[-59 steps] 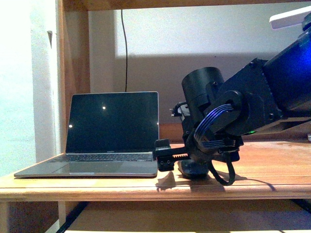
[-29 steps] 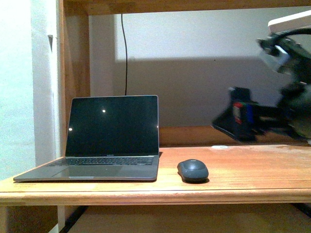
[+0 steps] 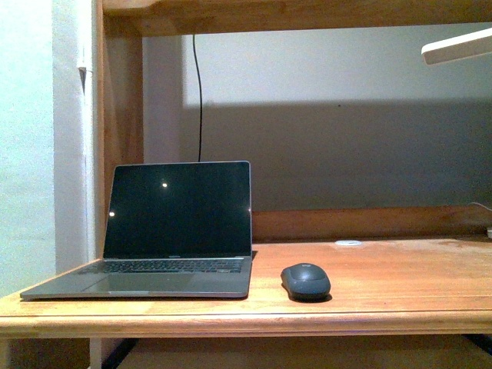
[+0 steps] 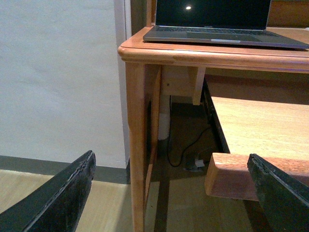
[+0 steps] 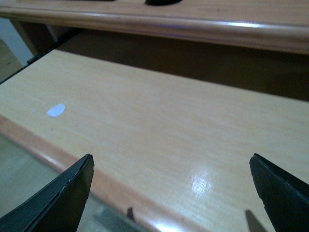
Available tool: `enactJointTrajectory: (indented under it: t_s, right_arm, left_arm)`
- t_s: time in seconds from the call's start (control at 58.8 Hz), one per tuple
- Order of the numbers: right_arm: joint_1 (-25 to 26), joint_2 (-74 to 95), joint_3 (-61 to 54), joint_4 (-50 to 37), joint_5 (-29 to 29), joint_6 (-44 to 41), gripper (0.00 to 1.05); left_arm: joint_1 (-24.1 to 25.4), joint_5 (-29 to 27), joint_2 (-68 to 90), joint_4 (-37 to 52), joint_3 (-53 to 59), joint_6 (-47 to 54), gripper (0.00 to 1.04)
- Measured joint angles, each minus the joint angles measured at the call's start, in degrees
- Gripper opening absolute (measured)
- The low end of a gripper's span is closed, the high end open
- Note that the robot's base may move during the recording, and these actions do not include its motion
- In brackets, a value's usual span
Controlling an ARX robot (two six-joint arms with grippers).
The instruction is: Place mouse
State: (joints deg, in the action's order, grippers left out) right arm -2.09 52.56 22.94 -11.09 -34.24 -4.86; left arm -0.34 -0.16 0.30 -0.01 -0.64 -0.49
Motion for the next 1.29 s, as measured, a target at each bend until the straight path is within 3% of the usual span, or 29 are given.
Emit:
enactJointTrajectory:
  t_s: [0.187, 0.732, 0.834, 1.293]
  right_arm:
    - [5.0, -4.0, -6.8, 5.4, -6.5, -6.9, 0.97]
    - [6.1, 3.0, -11.5, 1.0, -7.9, -13.0, 0.97]
    - [4.3, 3.8, -11.5, -1.4, -5.9, -12.2, 0.97]
    - [-13.6, 17.6, -6.2, -15.8, 7.2, -4.3, 0.97]
  left_arm:
    - [0.0, 0.0, 0.0, 0.0, 0.0, 0.0, 0.97]
    - [0.0, 0.0, 0.0, 0.0, 0.0, 0.0, 0.97]
    - [0.0, 0.0, 0.0, 0.0, 0.0, 0.0, 0.97]
    - [0.0, 0.0, 0.0, 0.0, 0.0, 0.0, 0.97]
